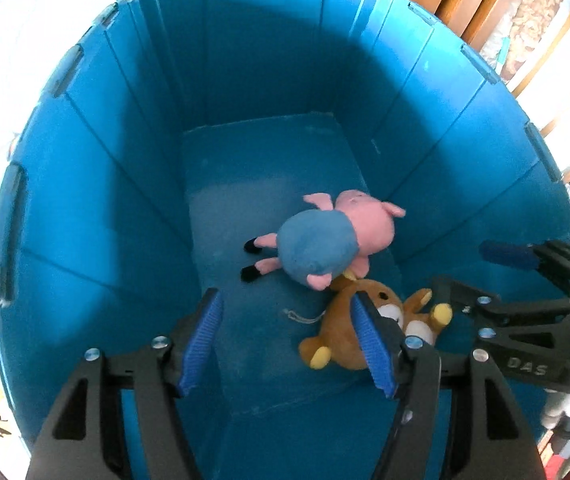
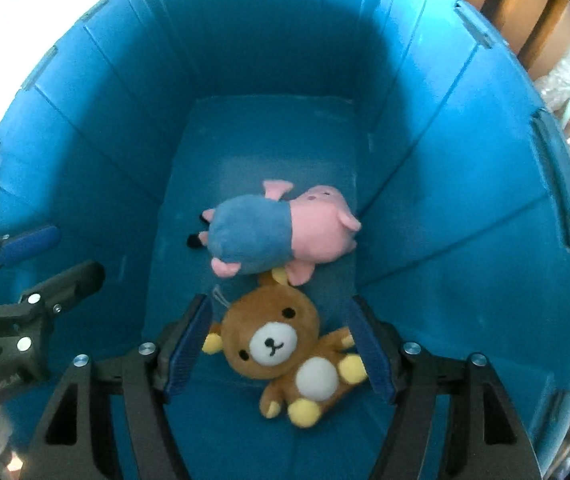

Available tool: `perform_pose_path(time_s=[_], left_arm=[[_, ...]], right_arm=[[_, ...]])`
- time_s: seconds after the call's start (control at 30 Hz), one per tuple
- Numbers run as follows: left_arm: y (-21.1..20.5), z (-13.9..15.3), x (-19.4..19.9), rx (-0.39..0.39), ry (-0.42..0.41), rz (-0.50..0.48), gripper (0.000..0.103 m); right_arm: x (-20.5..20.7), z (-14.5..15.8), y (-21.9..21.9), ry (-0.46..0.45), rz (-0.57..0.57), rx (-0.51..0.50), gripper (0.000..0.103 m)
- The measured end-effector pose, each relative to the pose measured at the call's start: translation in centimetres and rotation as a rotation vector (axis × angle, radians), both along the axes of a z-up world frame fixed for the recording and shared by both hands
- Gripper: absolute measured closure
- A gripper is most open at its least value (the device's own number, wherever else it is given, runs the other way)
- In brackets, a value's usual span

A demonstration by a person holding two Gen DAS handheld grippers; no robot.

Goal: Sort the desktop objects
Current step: 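Raise both tools out of the crate toward the toy pile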

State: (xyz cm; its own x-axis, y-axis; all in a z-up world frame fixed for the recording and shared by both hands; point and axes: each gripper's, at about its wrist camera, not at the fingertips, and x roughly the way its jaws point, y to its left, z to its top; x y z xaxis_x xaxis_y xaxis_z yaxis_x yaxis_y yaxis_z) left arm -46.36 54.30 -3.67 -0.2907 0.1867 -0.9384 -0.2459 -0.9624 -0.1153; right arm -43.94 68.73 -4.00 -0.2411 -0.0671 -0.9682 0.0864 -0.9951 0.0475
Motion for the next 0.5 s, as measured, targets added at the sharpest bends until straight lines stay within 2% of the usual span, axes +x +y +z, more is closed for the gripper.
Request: perform_pose_path(time_s=[0.4, 0.5], left_arm=[[-1.2, 1.4, 1.7, -0.003, 0.04, 0.011, 0.038], [-1.5, 2.0, 2.7, -0.005, 0.063, 0.017, 0.024]], right_arm=[[2.2, 1.3, -0.3, 0.036, -0.008, 0.017, 0.018], [3.2, 1.7, -0.5, 0.05, -0.005, 0.021, 0.016]])
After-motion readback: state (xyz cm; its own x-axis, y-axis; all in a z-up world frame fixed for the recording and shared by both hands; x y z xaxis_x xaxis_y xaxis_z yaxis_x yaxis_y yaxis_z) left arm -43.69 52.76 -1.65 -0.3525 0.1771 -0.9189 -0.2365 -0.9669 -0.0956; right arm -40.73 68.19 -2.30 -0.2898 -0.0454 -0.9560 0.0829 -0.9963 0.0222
